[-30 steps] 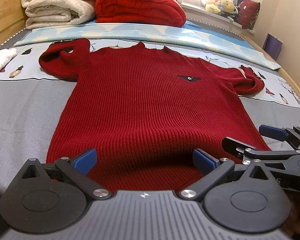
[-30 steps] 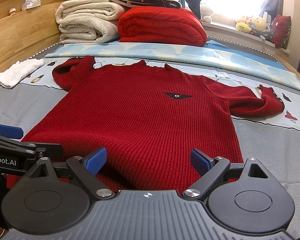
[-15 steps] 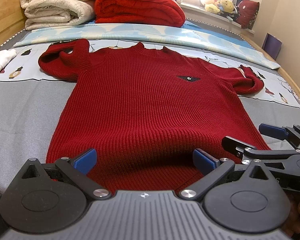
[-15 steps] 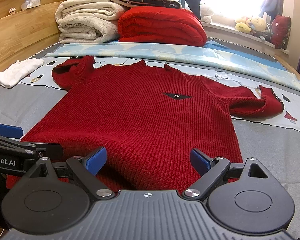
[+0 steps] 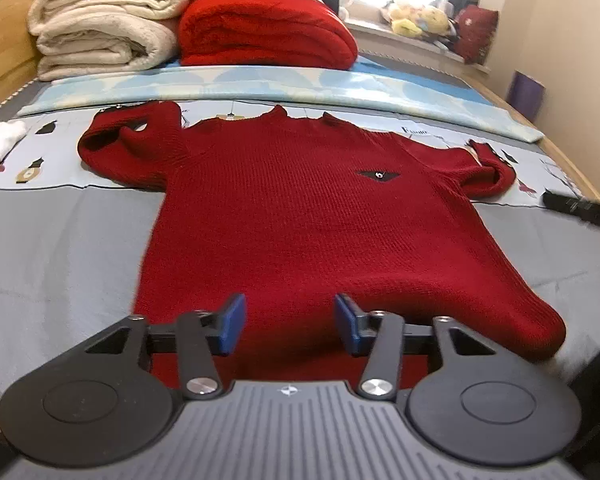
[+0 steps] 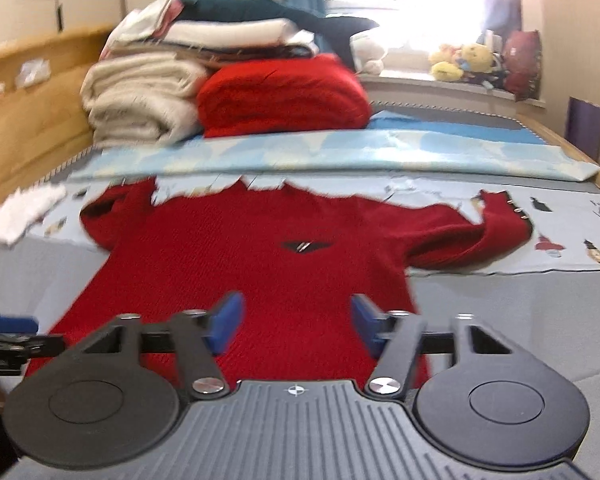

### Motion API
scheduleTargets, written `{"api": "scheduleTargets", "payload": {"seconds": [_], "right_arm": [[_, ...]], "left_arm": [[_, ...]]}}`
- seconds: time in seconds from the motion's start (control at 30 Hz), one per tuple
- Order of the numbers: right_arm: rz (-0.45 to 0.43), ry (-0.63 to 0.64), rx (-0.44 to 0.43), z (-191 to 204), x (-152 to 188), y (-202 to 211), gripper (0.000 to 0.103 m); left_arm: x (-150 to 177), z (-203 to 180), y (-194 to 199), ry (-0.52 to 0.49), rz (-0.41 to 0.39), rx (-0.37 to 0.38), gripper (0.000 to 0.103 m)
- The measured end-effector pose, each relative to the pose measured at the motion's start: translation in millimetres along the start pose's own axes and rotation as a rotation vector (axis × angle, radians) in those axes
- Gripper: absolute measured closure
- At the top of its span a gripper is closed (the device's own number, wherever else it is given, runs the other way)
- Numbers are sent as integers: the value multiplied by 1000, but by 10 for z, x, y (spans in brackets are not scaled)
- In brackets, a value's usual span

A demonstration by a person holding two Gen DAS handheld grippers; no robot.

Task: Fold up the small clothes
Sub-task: 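Lower both tools to the sweater hem and close both on it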

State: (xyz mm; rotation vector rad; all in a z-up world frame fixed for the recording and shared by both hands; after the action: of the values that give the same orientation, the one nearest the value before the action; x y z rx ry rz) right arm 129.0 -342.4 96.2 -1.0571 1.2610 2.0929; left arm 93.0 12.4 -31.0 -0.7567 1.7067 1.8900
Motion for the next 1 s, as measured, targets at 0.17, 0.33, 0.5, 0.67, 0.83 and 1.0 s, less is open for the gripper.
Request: {"api": "scheduleTargets", "payload": {"seconds": [0.17,0.33,0.5,0.67,0.83,1.0], "right_arm": [[122,21,-1,-630,-17,25,52],[294,-244,19,-1149,442,-282,49],[517,-309,79,-1245,934,-553,44],[578,-322,-10,-1118,1054,-528,40],[636,-233,-58,-1023,1146,-444,35],[667,-188,-76,-970,1220,-311,35]], "left_arm": [[-117,524,-246,-54,95,12,50],[191,909,-709,139,390,20,49],[336,894,-851,102,469,-11,40],[416,859,-923,87,521,-17,40],[436,773,-946,31,529,-13,40],[383,749,-1000,9,530,-14,45]]}}
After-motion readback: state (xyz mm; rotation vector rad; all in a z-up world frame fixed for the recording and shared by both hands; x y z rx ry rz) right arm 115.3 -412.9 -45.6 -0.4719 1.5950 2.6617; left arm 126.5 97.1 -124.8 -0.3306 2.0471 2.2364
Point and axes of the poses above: each gripper's, at about its wrist camera, not at the fingertips, and y roughly against the way its jaws point, z to its left, x to its underside, the point moved 5 cm from there along -y, roughly the way its jaws point, and after that the axes turned 12 degrees about -x, right-handed, at the moved point
